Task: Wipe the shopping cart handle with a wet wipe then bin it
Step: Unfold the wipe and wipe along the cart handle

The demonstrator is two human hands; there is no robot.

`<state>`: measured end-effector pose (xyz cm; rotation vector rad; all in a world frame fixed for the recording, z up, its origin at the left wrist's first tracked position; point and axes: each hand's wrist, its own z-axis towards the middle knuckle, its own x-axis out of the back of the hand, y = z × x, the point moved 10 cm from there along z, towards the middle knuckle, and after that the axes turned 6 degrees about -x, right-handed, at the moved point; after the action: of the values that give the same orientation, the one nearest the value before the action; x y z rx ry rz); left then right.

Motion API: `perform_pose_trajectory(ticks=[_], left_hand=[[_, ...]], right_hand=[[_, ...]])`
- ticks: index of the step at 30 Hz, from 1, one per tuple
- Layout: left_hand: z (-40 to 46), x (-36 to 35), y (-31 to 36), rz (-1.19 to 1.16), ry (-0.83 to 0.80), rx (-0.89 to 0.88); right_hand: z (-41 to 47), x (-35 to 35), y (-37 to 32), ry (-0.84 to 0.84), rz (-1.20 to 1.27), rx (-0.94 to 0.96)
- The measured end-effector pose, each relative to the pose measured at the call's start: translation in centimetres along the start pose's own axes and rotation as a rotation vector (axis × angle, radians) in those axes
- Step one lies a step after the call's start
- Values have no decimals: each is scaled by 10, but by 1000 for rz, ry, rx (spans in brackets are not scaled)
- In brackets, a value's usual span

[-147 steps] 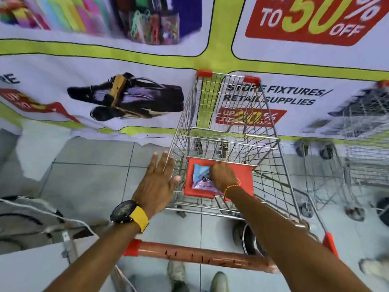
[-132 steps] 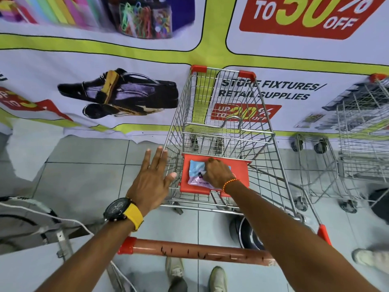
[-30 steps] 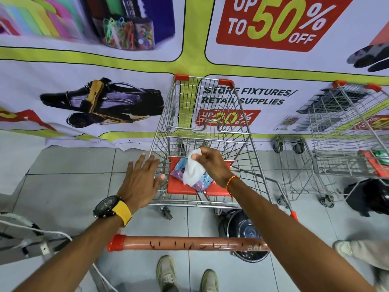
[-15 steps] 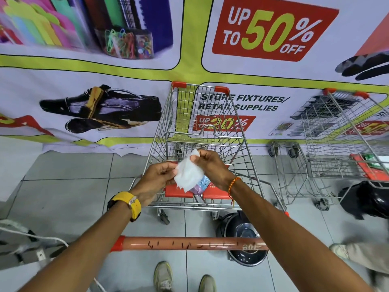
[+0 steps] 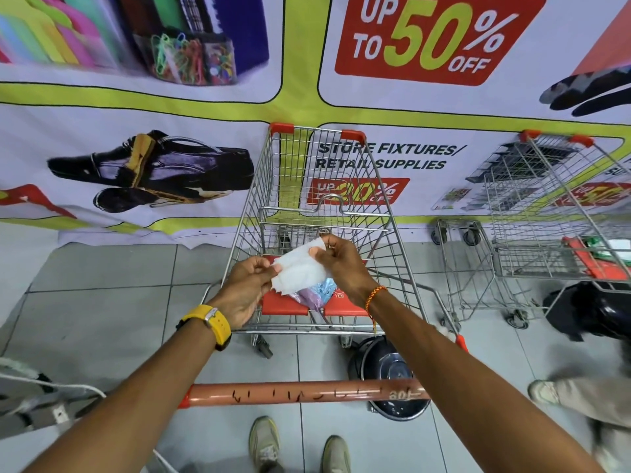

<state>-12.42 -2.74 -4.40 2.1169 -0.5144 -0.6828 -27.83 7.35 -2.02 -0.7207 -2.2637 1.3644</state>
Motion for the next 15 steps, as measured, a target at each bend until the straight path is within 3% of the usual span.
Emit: perform_pose_trajectory(ticks=[5, 9, 15], left_hand=[[9, 9, -5, 57, 62, 5], [15, 7, -14, 58, 34, 32], [28, 3, -34, 157, 15, 104]], right_hand=[[5, 11, 15, 26, 17, -25], [10, 33, 29, 145, -25, -64], [8, 63, 27, 349, -267, -34]])
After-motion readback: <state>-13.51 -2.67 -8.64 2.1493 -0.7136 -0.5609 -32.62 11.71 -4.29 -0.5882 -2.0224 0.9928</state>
